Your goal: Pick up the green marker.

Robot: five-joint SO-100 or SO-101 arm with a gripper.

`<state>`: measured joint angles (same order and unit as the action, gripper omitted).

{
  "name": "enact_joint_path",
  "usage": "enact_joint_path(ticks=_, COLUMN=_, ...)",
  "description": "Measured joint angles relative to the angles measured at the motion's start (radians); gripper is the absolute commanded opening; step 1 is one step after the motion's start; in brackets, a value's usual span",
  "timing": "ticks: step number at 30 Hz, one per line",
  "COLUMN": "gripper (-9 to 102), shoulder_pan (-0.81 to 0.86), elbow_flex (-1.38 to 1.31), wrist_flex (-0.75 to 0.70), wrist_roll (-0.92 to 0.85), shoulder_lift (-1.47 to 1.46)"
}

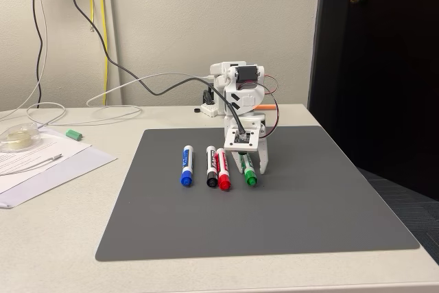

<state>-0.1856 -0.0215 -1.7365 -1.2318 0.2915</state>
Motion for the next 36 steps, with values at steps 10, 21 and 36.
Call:
enact_joint_path(ticks=10, gripper=8, shoulder_pan=0.000, elbow_flex=0.000, wrist_flex=0.000, wrist_roll=0.000, shoulder_lift=0.000)
enact_joint_path(ticks=21, gripper=4, shoulder_pan=0.000, elbow_flex=0.000, wrist_flex=-0.002, wrist_roll=0.005, shoulder_lift=-0.002)
enact_joint_path(ticks=36, gripper=4, shoulder_pan=0.000, elbow_flex=-0.132, wrist_flex=-0.015, wrist_roll=0.035, shoulder_lift=-0.054)
